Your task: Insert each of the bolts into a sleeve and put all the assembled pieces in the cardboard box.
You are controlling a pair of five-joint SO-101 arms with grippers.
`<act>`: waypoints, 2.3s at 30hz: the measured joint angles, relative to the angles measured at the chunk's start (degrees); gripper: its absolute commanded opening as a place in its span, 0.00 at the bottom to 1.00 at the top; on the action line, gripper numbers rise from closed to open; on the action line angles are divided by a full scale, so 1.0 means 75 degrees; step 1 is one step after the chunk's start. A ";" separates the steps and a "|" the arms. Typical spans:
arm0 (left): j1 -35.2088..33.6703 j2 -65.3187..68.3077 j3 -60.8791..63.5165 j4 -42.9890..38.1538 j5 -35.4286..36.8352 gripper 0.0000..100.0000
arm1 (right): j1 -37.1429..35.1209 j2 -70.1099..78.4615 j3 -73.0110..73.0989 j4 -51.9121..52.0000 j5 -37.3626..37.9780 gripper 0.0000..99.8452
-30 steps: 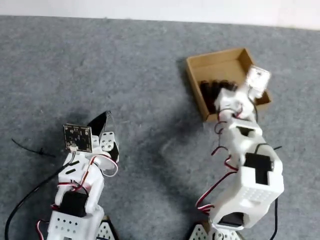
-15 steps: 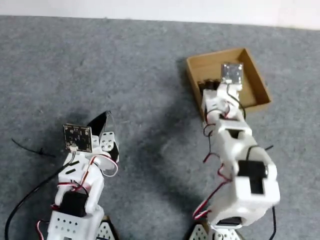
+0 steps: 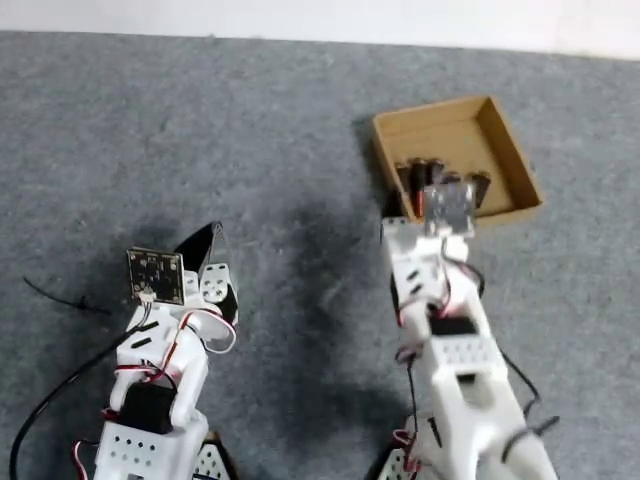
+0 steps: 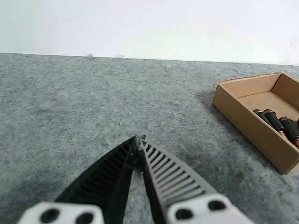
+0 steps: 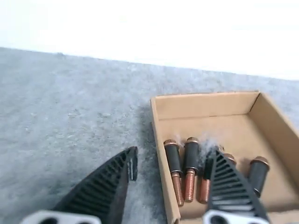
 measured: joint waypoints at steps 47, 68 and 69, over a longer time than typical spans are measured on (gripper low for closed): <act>-0.0844 0.0000 0.0000 0.5556 -0.2462 0.01 | 0.0000 -0.7221 0.2180 1.0092 0.0000 0.21; -0.0844 0.0000 0.0000 0.6048 -0.2696 0.01 | 0.0000 -0.7221 0.2180 1.0092 0.0000 0.21; -0.0844 0.0000 0.0000 0.6048 -0.2696 0.01 | 0.0000 -0.7221 0.2180 1.0092 0.0000 0.21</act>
